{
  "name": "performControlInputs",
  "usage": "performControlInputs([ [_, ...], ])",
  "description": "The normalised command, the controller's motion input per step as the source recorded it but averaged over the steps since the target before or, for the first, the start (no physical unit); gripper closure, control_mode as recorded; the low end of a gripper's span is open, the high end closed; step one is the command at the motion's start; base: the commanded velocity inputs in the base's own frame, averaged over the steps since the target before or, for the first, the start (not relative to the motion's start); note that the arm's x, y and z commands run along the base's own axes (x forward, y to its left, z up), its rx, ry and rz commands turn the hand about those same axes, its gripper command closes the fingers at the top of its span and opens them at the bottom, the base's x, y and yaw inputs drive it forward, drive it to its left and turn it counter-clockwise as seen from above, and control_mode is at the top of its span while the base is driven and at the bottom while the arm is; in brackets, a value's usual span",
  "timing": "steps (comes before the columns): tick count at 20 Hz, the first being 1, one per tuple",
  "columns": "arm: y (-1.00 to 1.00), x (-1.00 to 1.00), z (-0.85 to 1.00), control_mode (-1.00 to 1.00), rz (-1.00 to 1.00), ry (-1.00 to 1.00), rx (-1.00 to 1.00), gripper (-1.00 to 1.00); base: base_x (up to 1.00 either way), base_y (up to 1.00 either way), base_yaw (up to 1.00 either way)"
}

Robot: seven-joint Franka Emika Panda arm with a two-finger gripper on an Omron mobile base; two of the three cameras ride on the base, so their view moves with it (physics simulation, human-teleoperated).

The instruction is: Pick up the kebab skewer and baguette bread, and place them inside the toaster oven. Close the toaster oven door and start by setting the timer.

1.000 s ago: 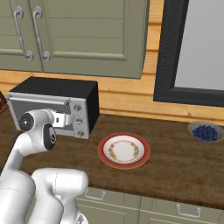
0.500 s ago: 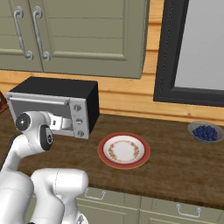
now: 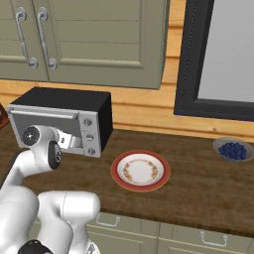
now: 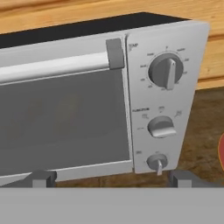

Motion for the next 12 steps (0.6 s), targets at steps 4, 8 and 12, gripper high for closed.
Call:
performControlInputs([
  [4,-0.02,0.08,-0.24,-1.00,0.01,-0.03,0.02,-1.00,0.00,0.00,0.00],
  [8,0.00,0.13,-0.32,-1.00,0.00,-0.02,0.00,-1.00,0.00,0.00,0.00],
  [12,0.00,0.10,-0.34,-1.00,0.00,-0.01,0.00,-1.00,0.00,0.00,0.00],
])
